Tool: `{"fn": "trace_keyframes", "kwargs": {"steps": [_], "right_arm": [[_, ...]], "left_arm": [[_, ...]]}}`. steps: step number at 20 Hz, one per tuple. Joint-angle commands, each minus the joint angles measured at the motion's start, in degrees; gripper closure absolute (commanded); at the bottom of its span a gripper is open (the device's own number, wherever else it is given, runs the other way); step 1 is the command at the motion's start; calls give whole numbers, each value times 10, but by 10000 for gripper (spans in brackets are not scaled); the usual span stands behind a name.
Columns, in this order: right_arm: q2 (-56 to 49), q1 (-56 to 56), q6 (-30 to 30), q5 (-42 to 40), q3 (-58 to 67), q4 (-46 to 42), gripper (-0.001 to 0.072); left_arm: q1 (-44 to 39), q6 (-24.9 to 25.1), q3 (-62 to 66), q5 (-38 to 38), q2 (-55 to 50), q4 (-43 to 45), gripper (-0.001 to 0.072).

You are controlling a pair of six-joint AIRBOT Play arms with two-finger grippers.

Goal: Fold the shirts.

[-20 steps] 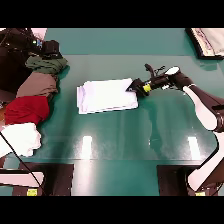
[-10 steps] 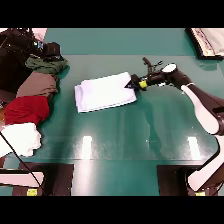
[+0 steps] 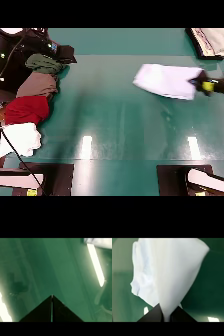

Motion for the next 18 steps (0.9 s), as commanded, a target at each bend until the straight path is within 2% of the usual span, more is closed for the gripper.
{"fn": "trace_keyframes", "kwargs": {"steps": [1,3,6,11,12,14,15,16,18], "right_arm": [[110,-193,3,-47,-101,-27,700],[135,-288,3,-52,-141,-27,701],[145,-361,2,-47,-179,-31,700],[144,-373,3,17,-160,-222,696],[144,-373,3,37,-150,-268,646],[144,-373,3,56,-129,-370,44],[144,-374,4,64,-118,-399,-8],[144,-380,12,75,-103,-400,-8],[144,-382,69,87,-66,-364,-2]], "left_arm": [[-30,0,0,16,0,0,684],[-42,-1,0,22,0,0,683],[-56,-1,0,25,0,-1,683],[-58,-3,0,14,0,-6,683],[-58,-3,0,14,0,-6,683],[-58,-3,0,14,0,-6,684],[-58,-1,0,14,0,-6,683],[-58,2,0,13,0,-6,684],[-58,2,0,9,0,-6,683]]}}
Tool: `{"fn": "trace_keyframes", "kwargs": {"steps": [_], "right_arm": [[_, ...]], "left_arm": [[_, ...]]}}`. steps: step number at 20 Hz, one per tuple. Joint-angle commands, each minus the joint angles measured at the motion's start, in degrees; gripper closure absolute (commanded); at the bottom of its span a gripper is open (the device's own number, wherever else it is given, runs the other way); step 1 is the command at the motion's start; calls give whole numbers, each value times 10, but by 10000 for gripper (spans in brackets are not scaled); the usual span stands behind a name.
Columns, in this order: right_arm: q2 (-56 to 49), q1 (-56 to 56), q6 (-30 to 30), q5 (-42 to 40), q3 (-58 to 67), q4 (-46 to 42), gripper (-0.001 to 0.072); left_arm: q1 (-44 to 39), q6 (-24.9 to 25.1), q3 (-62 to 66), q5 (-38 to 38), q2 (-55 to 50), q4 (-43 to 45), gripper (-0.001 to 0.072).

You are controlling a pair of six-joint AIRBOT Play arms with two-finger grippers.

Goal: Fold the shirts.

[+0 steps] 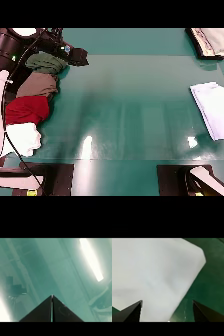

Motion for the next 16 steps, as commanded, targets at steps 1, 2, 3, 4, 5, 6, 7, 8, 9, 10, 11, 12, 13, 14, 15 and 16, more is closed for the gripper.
{"fn": "trace_keyframes", "kwargs": {"steps": [1,2,3,4,5,6,7,8,9,10,11,12,13,14,15,16], "right_arm": [[1,4,52,40,59,18,28],[1,22,51,51,77,66,28],[1,53,50,70,92,112,30],[1,90,50,87,104,141,31],[1,140,50,103,115,154,31],[1,190,50,111,125,157,45],[1,246,50,115,134,157,84],[1,295,50,117,142,157,226],[1,346,50,116,149,158,406],[0,389,50,116,156,157,576],[0,431,50,114,164,157,697],[0,467,50,108,172,157,697],[0,495,50,102,178,156,697],[0,518,50,101,185,156,698],[0,538,50,101,190,156,697],[0,552,50,101,193,157,697]], "left_arm": [[0,3,0,-5,0,0,683],[0,3,0,-5,0,0,683],[0,3,0,-5,0,0,683],[0,3,0,-7,0,0,683],[0,3,0,-17,0,-1,683],[0,3,0,-24,0,-1,683],[0,3,0,-21,0,-1,683],[0,3,0,-16,0,-1,683],[0,3,0,-11,0,-1,683],[0,3,0,-5,0,-1,683],[0,3,0,-2,0,-1,683],[0,3,0,-1,0,-2,683],[0,3,0,-1,0,-2,683],[0,3,0,-1,0,-2,683],[0,3,0,-1,0,-2,683],[0,3,0,-1,0,-2,683]]}}
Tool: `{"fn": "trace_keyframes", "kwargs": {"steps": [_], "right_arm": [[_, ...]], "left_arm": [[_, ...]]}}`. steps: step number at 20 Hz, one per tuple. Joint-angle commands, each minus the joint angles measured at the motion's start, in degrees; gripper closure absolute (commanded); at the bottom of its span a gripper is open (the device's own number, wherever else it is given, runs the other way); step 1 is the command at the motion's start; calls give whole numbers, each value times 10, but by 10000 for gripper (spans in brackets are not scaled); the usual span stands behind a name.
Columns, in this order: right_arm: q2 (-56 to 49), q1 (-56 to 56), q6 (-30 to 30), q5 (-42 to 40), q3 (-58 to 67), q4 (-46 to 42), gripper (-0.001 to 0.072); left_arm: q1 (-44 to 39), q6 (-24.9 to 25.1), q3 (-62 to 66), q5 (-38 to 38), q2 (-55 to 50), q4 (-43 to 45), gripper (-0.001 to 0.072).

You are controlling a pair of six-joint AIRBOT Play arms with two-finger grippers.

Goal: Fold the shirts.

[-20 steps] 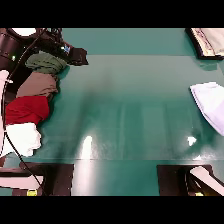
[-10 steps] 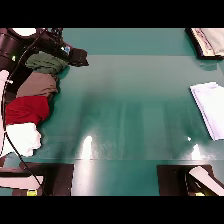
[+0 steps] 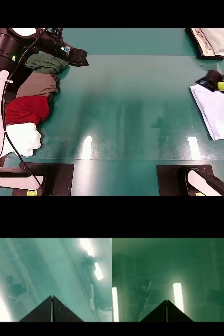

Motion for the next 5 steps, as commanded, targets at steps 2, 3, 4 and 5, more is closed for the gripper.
{"fn": "trace_keyframes", "kwargs": {"steps": [2,3,4,5], "right_arm": [[0,83,1,2,15,4,697],[0,84,1,5,15,4,697],[0,84,1,9,15,5,697],[0,84,1,13,15,5,697]], "left_arm": [[0,0,0,3,0,0,683],[0,0,0,3,0,0,683],[0,0,0,3,0,0,683],[0,0,0,3,0,0,683]]}}
